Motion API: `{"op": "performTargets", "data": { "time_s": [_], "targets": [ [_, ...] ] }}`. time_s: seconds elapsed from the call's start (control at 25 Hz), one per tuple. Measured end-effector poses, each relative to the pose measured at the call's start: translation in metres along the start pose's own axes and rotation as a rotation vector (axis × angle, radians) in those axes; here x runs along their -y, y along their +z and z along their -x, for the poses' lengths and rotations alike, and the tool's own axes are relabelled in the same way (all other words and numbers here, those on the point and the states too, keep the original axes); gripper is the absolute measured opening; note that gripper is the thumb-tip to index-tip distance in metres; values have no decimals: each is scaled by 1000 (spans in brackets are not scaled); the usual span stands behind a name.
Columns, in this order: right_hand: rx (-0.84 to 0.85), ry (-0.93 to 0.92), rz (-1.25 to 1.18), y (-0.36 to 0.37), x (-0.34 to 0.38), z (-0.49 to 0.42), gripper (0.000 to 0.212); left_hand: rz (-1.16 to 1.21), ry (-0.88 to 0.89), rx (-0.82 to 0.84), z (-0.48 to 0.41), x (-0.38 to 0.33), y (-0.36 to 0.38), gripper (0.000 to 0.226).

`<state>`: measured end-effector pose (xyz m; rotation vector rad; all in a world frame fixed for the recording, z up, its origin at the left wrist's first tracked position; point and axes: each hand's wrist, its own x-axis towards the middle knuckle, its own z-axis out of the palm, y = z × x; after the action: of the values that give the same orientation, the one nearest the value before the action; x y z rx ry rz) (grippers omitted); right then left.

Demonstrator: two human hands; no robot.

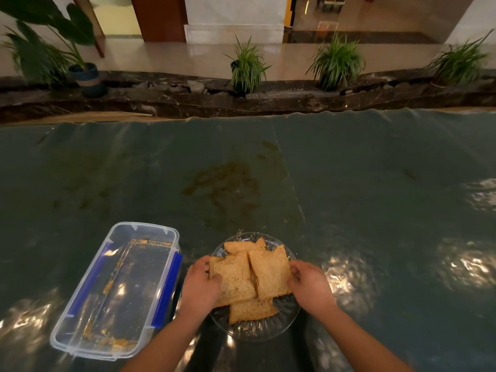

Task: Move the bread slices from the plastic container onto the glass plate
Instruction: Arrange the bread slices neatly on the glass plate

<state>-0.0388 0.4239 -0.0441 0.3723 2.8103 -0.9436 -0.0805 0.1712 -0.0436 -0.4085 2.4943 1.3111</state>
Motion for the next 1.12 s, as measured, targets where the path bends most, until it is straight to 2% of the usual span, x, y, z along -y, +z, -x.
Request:
{"op": "performTargets", "data": {
  "time_s": [0.08,0.12,0.2,0.24,0.32,0.4,0.6,0.72,0.96,1.12],
  "targets": [
    [13,-10,13,-2,1,2,23,-85,62,31,4,2,-2,59],
    [24,-44,72,-4,0,4,38,-193,152,58,7,3,-3,71],
    [59,-193,296,-5,-2,6,68,-472,373,162,8,5,-2,97],
    [83,-277,407,-4,-1,8,71,-597,453,222,6,5,0,108],
    [126,-404,543,-2,0,8,63,-773,528,291,-1,3,5,117],
    [102,-469,594,-1,1,6,49,-842,562,304,-8,-2,7,114],
    [-12,-548,524,-10,1,7,27,-776,569,315,-13,-2,3,109],
    [-45,-560,469,-11,-2,15,27,-730,587,323,-12,7,-1,106],
    [-6,-477,544,4,-1,34,20,-725,638,321,-6,14,-1,98],
    [-2,-435,526,2,3,31,28,-726,645,300,-6,15,0,98]
  ]
}}
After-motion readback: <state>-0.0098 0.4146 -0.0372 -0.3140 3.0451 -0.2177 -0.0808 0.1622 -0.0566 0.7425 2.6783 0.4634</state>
